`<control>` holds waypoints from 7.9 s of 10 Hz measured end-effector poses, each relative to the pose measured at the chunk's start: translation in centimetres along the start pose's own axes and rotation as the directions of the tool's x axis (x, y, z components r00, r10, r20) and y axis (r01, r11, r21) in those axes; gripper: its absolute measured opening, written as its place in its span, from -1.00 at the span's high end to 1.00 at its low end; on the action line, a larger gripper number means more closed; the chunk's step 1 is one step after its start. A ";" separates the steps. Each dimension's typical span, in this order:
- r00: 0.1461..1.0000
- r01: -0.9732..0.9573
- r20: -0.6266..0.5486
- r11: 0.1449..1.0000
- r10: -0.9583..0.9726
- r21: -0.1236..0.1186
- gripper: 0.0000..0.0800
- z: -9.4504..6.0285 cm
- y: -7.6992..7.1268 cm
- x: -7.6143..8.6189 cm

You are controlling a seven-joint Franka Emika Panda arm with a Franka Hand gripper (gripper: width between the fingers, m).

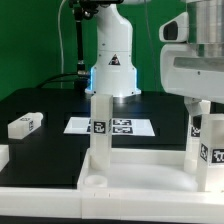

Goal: Assemble desk

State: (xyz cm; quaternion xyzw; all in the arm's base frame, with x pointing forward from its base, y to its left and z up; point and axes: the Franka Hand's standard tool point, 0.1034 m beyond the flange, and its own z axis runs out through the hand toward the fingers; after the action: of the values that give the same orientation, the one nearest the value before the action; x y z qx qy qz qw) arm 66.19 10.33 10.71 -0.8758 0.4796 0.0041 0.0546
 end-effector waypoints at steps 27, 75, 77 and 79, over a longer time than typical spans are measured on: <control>0.994 0.107 -0.037 0.994 -0.107 -0.010 0.27 -0.2 0.3 1.1; 0.901 0.432 -0.013 0.898 -0.435 -0.077 -0.62 -4.4 4.1 2.6; 0.885 0.463 -0.011 0.884 -0.465 -0.061 -0.62 -6.6 6.7 4.5; 0.875 0.481 -0.021 0.875 -0.483 -0.059 -0.62 -7.3 7.7 6.1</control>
Offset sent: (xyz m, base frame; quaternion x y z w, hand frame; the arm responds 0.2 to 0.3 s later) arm -0.0016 -0.0048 -0.0007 -0.0898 0.0297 -0.2356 0.9672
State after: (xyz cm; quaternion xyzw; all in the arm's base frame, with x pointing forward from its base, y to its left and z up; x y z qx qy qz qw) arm 62.70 0.39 16.90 -0.9686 0.2471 -0.0126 0.0228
